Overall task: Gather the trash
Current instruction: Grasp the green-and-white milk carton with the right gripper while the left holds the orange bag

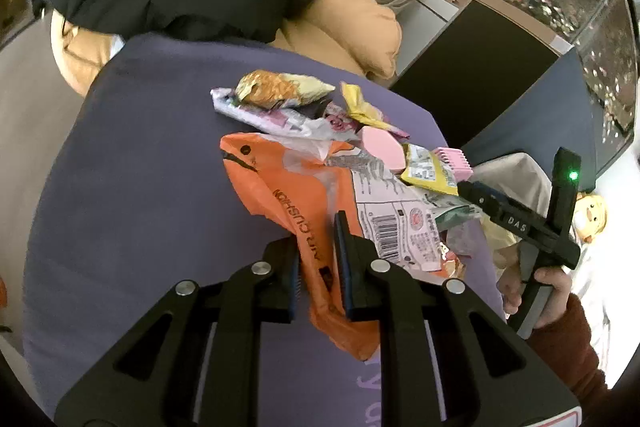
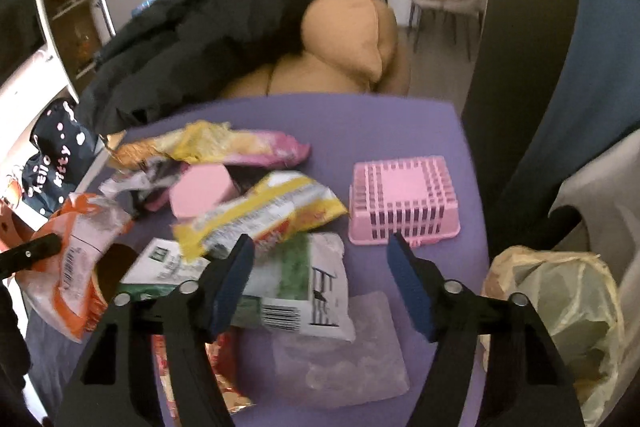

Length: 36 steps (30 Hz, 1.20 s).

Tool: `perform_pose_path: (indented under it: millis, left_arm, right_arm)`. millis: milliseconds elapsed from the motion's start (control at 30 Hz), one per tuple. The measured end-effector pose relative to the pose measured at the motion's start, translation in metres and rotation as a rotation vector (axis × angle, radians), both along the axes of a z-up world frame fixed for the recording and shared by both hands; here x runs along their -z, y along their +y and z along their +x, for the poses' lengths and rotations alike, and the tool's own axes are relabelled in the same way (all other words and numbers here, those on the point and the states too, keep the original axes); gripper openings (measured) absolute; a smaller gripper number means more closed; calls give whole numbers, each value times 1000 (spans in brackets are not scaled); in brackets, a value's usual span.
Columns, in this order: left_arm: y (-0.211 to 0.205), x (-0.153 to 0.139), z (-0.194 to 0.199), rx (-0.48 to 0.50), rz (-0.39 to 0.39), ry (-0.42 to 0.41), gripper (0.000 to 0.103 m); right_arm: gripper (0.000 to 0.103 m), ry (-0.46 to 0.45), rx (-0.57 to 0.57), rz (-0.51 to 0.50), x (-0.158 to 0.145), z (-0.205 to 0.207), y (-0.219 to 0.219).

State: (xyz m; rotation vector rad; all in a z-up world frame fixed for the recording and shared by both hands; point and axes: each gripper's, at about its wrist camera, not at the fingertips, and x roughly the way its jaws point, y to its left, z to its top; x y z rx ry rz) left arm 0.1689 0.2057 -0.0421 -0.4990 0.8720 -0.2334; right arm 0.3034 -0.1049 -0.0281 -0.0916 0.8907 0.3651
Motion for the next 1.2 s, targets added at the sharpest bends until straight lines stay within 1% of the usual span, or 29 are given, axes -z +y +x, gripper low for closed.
perform_pose_path:
  millis: [133, 267, 433, 533, 600, 667, 767, 833, 900, 967, 1133, 1200]
  left_arm:
    - [1, 7, -2, 1, -15, 10, 14]
    - [0, 7, -5, 3, -20, 6, 14]
    - [-3, 6, -7, 10, -23, -5, 14]
    - [0, 8, -6, 2, -35, -1, 14]
    - [2, 9, -5, -7, -38, 2, 14]
    - [3, 10, -6, -10, -37, 2, 14]
    - [2, 11, -7, -10, -27, 3, 14]
    - [2, 12, -8, -9, -20, 5, 14]
    - [1, 12, -8, -5, -13, 3, 14]
    - [-2, 11, -7, 3, -8, 1, 14]
    - [-11, 9, -5, 36, 20, -3, 14]
    - [-15, 9, -5, 49, 25, -4, 14]
  right_arm:
    - [64, 20, -4, -12, 8, -18, -10]
    - [64, 39, -4, 14, 8, -40, -23]
    - [64, 53, -7, 9, 10, -67, -29]
    - [64, 102, -39, 47, 12, -80, -29]
    - [64, 114, -75, 49, 12, -91, -26]
    - [64, 82, -110, 27, 6, -99, -22]
    - [64, -42, -158, -16, -13, -107, -17]
    - [64, -46, -170, -18, -19, -103, -16]
    - [64, -22, -169, 6, -20, -94, -16]
    - [64, 17, -165, 20, -15, -81, -10]
    - [64, 73, -127, -54, 1, -54, 15]
    - [64, 113, -129, -72, 7, -41, 24]
